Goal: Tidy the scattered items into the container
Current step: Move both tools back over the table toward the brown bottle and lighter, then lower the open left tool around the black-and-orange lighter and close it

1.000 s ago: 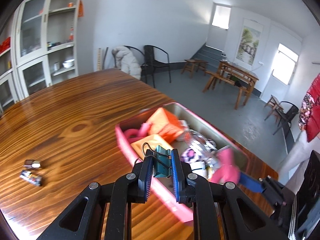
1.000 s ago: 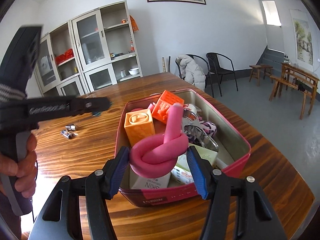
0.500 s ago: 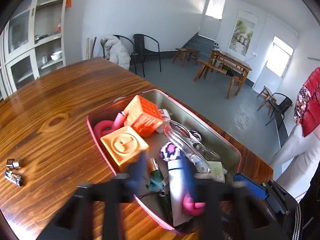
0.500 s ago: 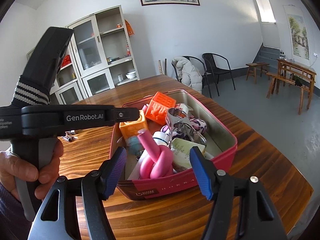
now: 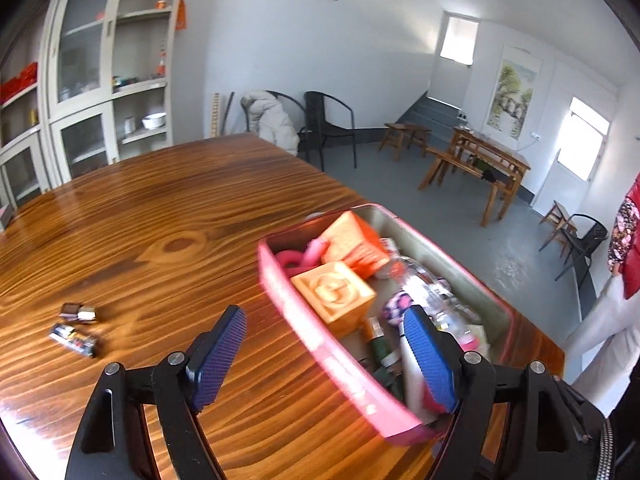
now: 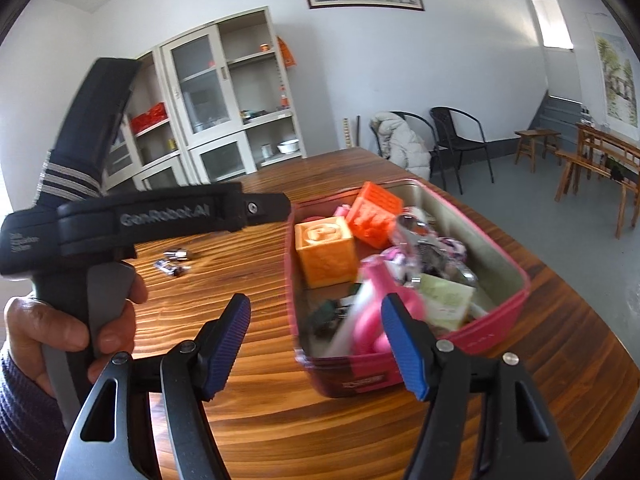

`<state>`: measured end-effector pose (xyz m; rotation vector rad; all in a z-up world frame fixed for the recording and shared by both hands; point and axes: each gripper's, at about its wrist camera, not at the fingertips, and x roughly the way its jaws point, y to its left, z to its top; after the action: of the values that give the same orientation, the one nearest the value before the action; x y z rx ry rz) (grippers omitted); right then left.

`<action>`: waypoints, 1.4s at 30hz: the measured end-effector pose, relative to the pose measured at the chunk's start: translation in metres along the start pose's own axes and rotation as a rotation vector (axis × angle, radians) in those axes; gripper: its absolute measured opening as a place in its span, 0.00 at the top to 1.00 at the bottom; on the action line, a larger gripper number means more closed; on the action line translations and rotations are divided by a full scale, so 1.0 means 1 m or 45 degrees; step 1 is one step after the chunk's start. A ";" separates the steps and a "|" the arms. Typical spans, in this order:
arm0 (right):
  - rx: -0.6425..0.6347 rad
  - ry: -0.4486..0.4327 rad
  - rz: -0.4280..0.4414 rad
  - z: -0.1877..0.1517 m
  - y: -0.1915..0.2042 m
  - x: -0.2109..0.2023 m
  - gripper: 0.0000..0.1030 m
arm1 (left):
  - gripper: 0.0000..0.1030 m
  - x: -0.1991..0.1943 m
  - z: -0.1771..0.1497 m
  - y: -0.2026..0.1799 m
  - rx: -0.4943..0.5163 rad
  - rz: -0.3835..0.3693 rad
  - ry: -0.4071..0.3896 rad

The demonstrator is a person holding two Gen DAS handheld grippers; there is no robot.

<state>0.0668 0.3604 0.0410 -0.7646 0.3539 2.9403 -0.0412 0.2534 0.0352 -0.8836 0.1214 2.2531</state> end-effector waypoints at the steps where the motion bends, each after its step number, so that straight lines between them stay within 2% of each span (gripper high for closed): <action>1: -0.014 0.004 0.014 0.000 0.005 0.001 0.29 | 0.20 -0.003 -0.001 0.007 -0.011 0.013 -0.003; 4: -0.055 0.011 0.040 -0.001 0.021 0.005 0.28 | 0.20 -0.012 -0.006 0.030 -0.034 0.050 -0.005; 8: -0.076 0.042 0.079 -0.003 0.037 0.014 0.25 | 0.20 -0.022 -0.016 0.070 -0.044 0.171 0.003; 14: -0.058 0.118 0.150 -0.007 0.054 0.035 0.24 | 0.19 -0.029 -0.034 0.145 -0.124 0.357 0.073; 19: -0.062 0.164 0.195 -0.012 0.071 0.048 0.24 | 0.19 -0.022 -0.047 0.194 -0.126 0.456 0.139; 24: -0.030 0.217 0.219 -0.017 0.080 0.064 0.24 | 0.19 -0.005 -0.049 0.219 -0.131 0.451 0.204; 32: -0.036 0.246 0.237 -0.018 0.095 0.080 0.24 | 0.19 0.017 -0.045 0.227 -0.030 0.410 0.236; 37: -0.033 0.266 0.243 -0.020 0.102 0.088 0.24 | 0.19 0.026 -0.042 0.238 -0.064 0.350 0.250; 38: -0.029 0.270 0.244 -0.020 0.103 0.090 0.24 | 0.17 0.026 -0.042 0.240 -0.077 0.334 0.247; 40: -0.020 0.279 0.246 -0.021 0.103 0.094 0.24 | 0.03 0.026 -0.043 0.243 -0.089 0.317 0.240; 42: -0.014 0.296 0.246 -0.023 0.104 0.099 0.24 | 0.01 0.026 -0.043 0.242 -0.073 0.323 0.219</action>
<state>-0.0228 0.2563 -0.0054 -1.1391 0.4527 3.0355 -0.1857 0.0734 -0.0522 -1.1484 0.2612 2.4192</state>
